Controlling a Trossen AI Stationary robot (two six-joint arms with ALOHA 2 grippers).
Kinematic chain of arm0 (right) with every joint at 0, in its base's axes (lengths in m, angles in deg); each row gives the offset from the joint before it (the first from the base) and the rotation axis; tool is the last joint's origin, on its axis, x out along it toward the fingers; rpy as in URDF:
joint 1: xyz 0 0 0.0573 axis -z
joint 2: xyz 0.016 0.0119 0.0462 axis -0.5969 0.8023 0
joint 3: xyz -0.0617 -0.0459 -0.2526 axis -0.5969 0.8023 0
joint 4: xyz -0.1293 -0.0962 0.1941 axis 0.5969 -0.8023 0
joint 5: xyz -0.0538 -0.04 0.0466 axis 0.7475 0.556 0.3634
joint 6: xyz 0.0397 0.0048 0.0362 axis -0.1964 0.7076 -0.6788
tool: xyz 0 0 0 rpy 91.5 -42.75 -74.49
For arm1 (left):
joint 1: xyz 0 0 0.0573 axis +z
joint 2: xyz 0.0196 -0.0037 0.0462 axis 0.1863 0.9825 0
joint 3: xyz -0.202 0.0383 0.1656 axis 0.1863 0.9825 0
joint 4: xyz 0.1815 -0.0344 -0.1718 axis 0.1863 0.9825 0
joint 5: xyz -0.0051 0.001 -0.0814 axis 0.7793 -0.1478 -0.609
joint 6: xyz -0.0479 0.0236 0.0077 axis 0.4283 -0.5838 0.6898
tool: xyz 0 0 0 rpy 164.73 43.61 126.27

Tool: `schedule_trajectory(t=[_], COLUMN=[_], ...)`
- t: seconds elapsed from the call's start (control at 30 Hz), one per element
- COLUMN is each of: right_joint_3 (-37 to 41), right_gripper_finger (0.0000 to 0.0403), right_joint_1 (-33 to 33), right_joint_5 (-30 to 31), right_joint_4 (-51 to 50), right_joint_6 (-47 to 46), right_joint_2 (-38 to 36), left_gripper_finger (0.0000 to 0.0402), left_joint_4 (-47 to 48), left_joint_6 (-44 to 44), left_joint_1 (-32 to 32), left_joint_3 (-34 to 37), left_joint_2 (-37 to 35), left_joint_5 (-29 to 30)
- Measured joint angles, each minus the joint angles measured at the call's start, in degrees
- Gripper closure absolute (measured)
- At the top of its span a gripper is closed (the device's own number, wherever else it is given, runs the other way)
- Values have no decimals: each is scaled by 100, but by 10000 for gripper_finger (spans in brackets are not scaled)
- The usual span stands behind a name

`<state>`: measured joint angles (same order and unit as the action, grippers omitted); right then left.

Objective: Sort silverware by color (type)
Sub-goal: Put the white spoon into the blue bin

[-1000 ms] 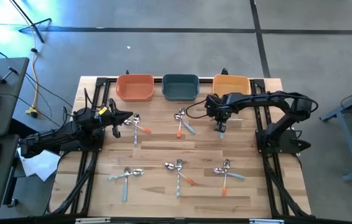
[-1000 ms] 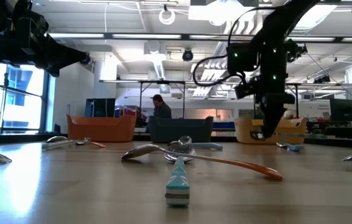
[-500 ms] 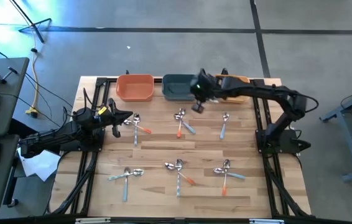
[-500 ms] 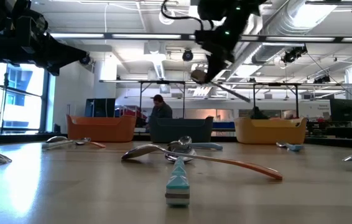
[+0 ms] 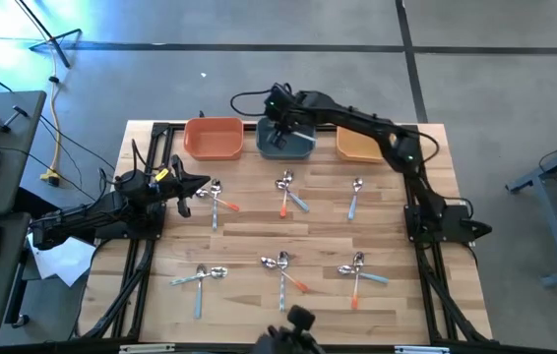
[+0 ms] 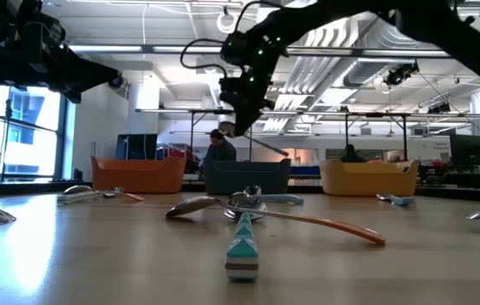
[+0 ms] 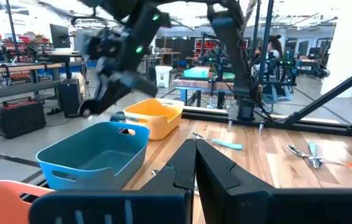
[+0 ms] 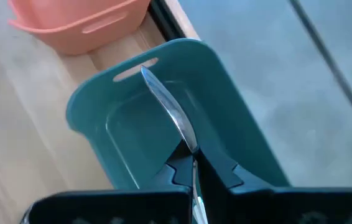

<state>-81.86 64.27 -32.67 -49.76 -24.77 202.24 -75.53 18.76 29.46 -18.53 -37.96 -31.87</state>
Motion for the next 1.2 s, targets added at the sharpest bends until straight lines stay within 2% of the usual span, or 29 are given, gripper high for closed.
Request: schedule_trajectory(t=[0.17,0.3,0.5,0.87,1.2], right_joint_3=[-716,-913,-752,-656,-653], right_gripper_finger=[403,403,403,402,367], right_joint_1=[154,274,426,483,512], right_joint_5=[-140,-270,-619,-810,-1021], right_joint_4=[-266,-283,-185,223,173], right_joint_6=[-121,-211,-299,-249,-250], right_joint_2=[677,969,1045,1108,1232], left_gripper_finger=[399,399,399,399,399], left_joint_4=[-3,0,5,8,8], left_joint_6=[2,19,66,67,62], left_joint_1=[0,0,0,0,0], left_joint_3=[0,0,0,0,0], left_joint_2=[0,0,0,0,0], left_joint_5=[0,0,-1,-2,-2])
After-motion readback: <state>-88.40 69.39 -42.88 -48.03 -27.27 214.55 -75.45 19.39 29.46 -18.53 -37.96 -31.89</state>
